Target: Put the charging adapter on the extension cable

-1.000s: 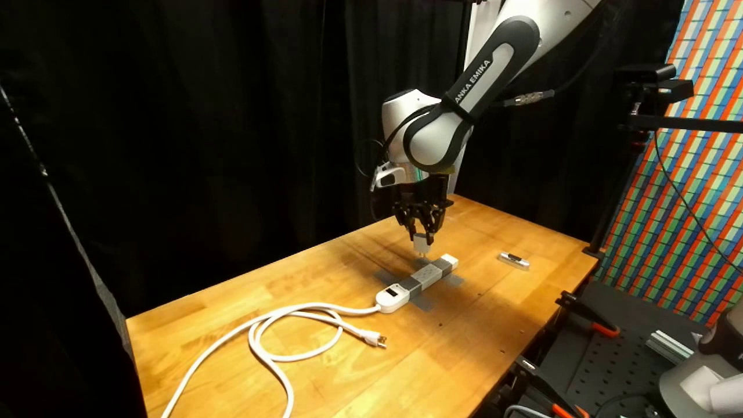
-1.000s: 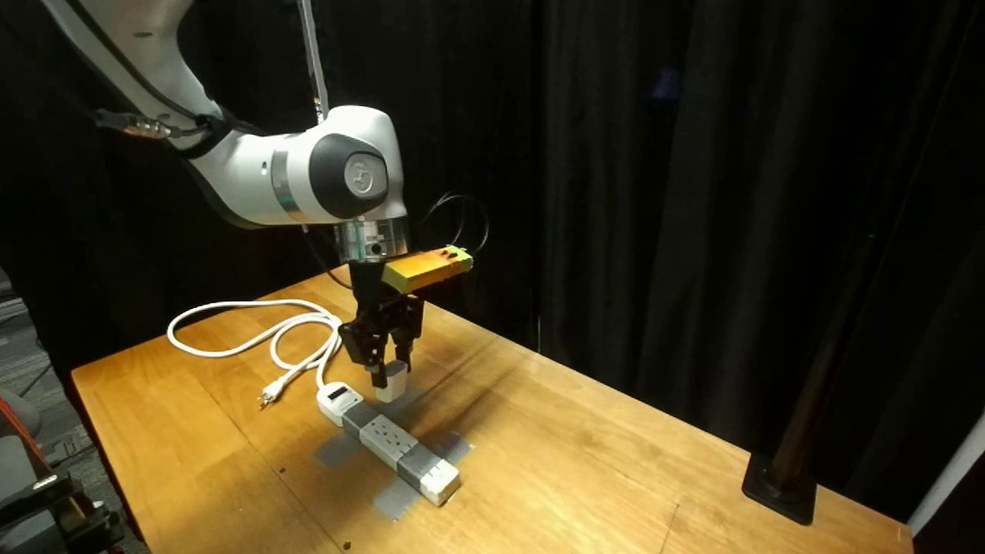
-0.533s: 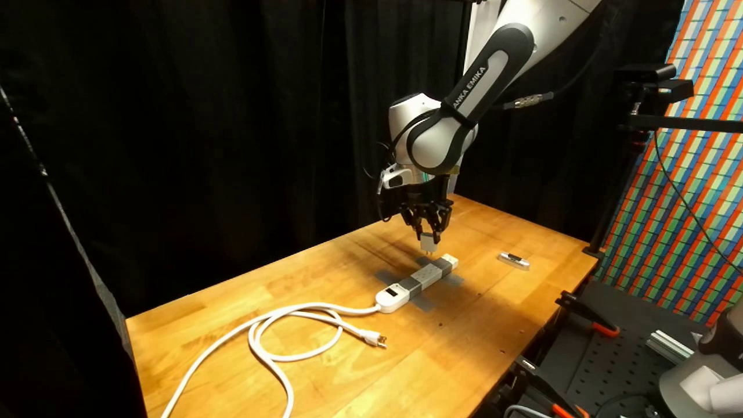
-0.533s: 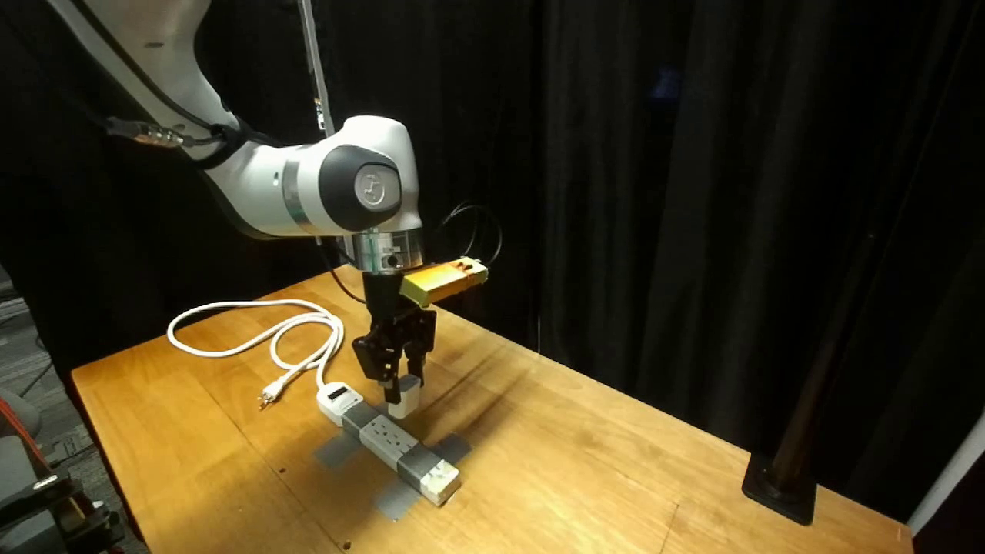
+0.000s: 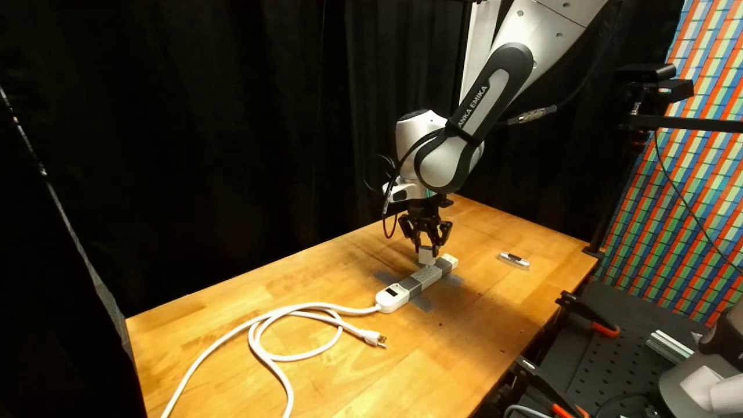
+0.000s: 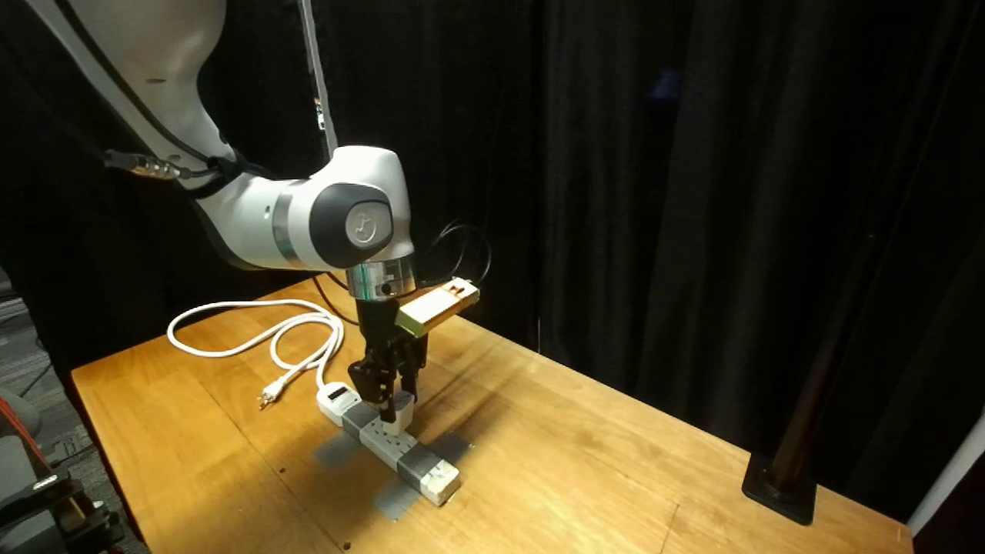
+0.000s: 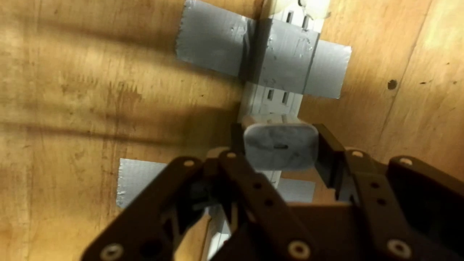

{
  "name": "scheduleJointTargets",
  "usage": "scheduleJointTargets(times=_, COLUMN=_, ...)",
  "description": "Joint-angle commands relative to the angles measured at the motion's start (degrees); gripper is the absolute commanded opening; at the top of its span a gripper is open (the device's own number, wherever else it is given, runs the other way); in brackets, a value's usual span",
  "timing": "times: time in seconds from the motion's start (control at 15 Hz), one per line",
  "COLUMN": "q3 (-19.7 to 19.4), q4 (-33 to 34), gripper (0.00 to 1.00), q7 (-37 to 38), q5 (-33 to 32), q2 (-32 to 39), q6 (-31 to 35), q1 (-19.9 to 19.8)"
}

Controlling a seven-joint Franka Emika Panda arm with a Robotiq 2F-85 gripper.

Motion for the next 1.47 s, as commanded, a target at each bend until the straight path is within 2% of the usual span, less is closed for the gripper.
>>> scheduleJointTargets(times=0.0, q3=-0.95, q4=-2.13, gripper=0.23, q7=-3.29, q5=1.21, q2=-0.61, q6=4.5, q1=0.71)
scheduleJointTargets(times=0.27, q3=-0.65, q4=-3.01, gripper=0.23, q7=-5.79, q5=2.15, q2=-1.28, q6=3.84, q1=0.34)
scheduleJointTargets(times=0.8, q3=-1.71, q4=-4.24, gripper=0.23, q7=-4.74, q5=2.82, q2=-1.44, q6=5.54, q1=0.7)
scheduleJointTargets(times=1.4, q3=-3.44, q4=-11.02, gripper=0.23, q7=-2.95, q5=2.71, q2=-4.69, q6=13.09, q1=0.78)
